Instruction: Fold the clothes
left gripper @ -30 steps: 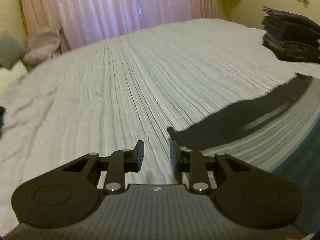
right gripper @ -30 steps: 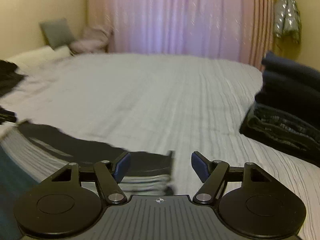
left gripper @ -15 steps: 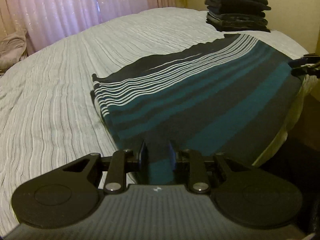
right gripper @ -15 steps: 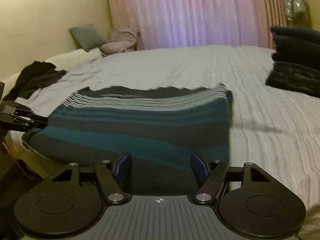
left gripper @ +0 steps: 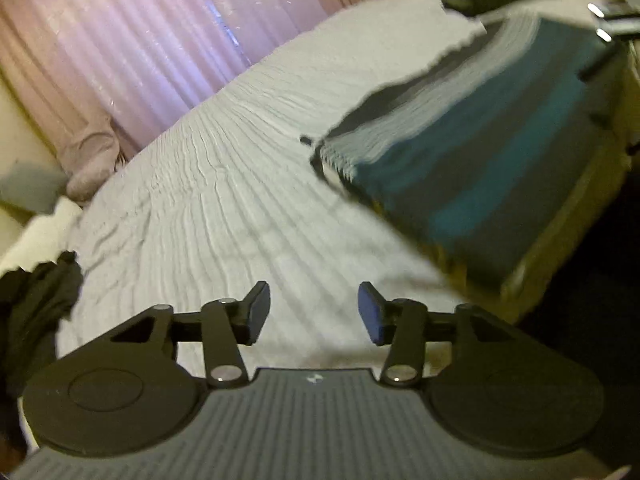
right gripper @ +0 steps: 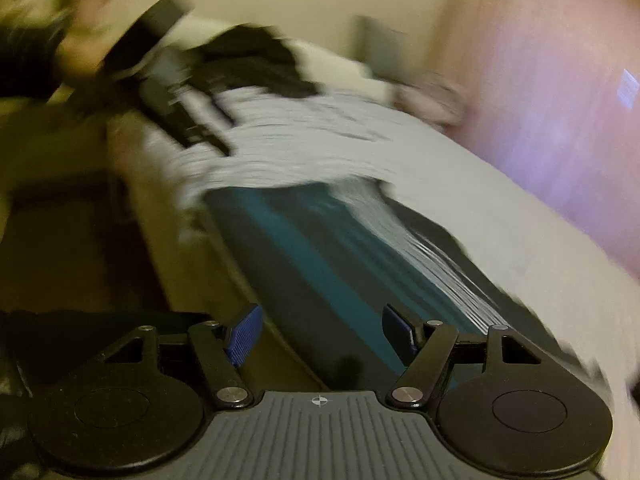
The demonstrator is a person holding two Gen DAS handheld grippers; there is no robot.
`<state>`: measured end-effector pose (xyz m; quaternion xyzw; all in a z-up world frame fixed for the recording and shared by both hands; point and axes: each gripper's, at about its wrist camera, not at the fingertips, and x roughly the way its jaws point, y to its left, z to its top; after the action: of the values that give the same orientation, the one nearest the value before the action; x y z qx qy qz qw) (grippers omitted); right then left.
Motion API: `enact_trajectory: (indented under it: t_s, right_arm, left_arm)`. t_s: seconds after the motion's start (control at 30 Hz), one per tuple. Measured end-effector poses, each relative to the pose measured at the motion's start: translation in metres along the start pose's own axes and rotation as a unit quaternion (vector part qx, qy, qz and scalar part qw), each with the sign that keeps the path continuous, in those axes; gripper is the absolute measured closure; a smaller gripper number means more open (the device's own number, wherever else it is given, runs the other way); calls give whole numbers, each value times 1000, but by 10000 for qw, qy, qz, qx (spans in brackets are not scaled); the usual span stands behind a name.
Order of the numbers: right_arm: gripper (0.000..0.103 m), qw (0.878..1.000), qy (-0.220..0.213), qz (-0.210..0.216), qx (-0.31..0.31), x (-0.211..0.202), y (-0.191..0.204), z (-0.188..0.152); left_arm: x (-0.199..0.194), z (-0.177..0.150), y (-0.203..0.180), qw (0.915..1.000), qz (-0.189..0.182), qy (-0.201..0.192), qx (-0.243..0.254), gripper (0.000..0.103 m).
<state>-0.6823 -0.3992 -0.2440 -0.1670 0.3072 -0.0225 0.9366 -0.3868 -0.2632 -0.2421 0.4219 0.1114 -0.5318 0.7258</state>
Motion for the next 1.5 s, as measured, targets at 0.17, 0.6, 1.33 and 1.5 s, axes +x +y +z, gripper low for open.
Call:
enact_trajectory:
  t_s: [0.17,0.6,1.33,1.5]
  right_arm:
    - [33,9893,139,210,-1436,61,58,24]
    - [85,9806,37,-386,-1920,131,63,39]
    - [88,9353,-1888,-672,2918,-7,-106,0]
    - [89,8745,-2264,-1345,4073,-63,-129,-61]
  left_arm:
    - [-3,-23,-15,9989,44,-52,470,33]
    - [24,-22,-45,9816,113,-737,1755,26]
    - [100,178,-60,9432,317,-2504,2159,26]
    - [101,245,-109,9284,18,-3043,2133,26]
